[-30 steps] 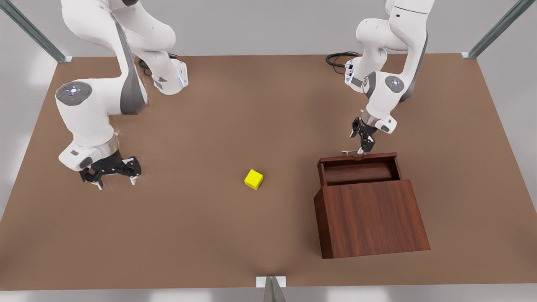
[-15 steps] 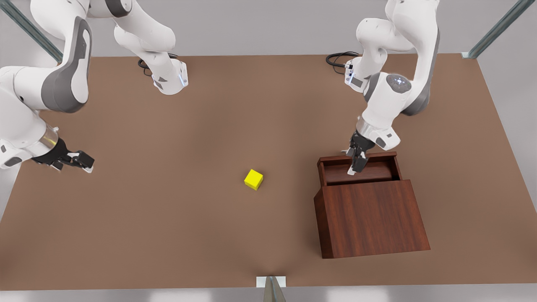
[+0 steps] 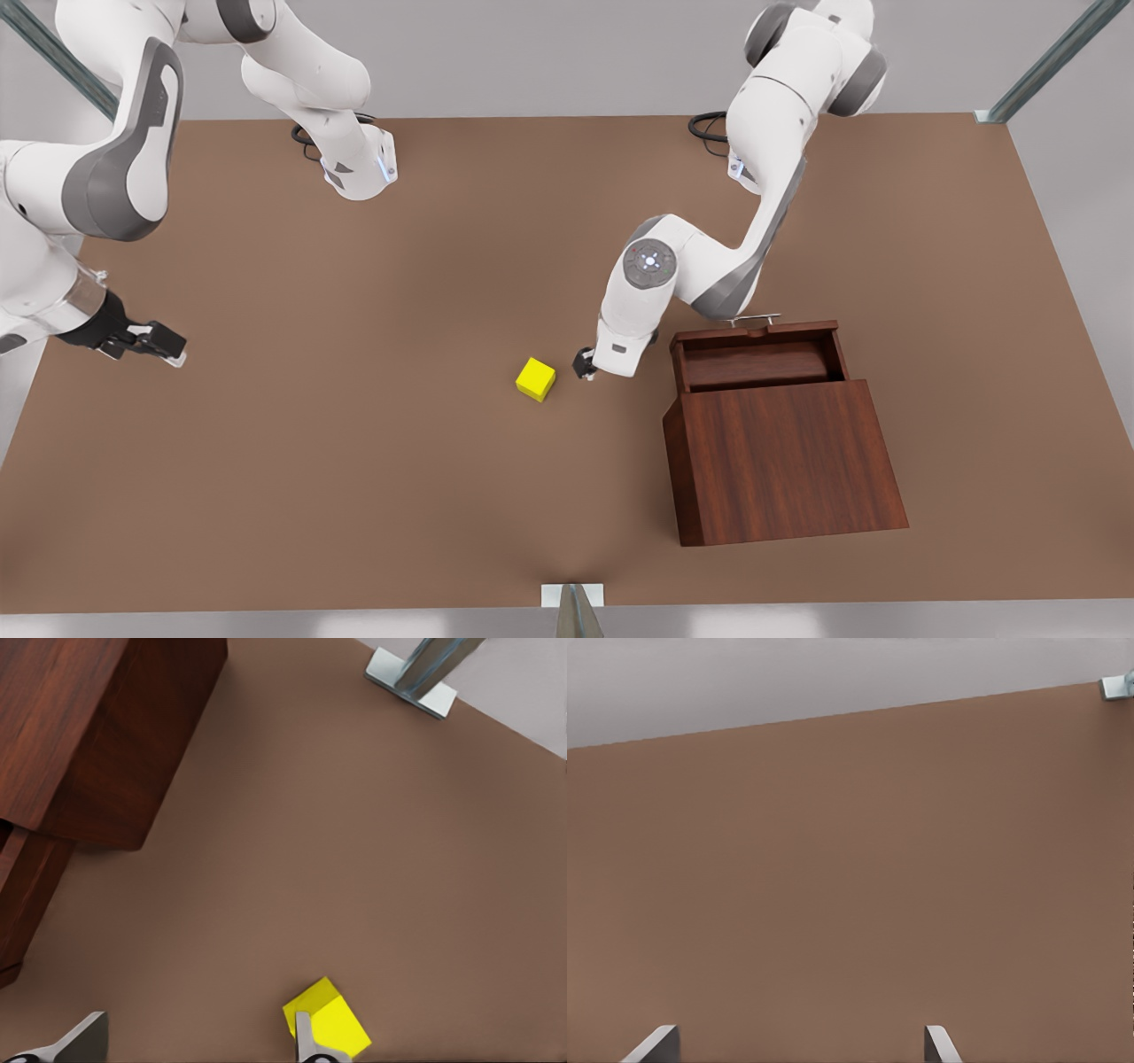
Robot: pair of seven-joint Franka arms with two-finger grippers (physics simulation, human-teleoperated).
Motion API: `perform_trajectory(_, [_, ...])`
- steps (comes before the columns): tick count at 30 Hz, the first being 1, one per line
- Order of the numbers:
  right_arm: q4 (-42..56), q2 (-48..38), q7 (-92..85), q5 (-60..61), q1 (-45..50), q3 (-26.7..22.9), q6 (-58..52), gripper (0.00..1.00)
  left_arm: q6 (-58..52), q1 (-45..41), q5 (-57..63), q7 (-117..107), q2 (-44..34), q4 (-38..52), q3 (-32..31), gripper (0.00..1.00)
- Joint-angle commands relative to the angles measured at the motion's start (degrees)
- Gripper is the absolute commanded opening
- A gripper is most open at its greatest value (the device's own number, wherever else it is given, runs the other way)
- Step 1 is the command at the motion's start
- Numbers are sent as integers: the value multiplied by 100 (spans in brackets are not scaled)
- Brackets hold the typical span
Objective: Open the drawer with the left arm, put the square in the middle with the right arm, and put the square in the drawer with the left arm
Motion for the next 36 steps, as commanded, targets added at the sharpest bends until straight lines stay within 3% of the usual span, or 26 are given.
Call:
perform_trajectory(1, [46, -7, 42, 55, 11, 7, 190, 100, -175, -118, 64, 3917, 354, 303, -1, 100])
perform_trajectory(7, [292, 19, 103, -15, 81, 16, 146, 100, 1056, -347, 64, 6193, 1233, 647, -317, 100])
perform_trajectory(14, [292, -7, 130, 73, 37, 7, 137, 100, 1117, -505, 117, 7565, 1277, 647, -326, 100])
perform_trajectory(17, [301, -7, 130, 82, 46, 16, 146, 100, 1126, -567, 213, 7961, 1672, 1077, -309, 100])
perform_trajectory(25, [292, -7, 130, 82, 37, 15, 137, 100, 1372, -699, 459, 7777, 2060, 1227, -317, 100])
perform_trajectory(36, [292, -16, 130, 99, 28, 7, 120, 100, 1355, -804, 442, 5202, 2192, 1209, -317, 100])
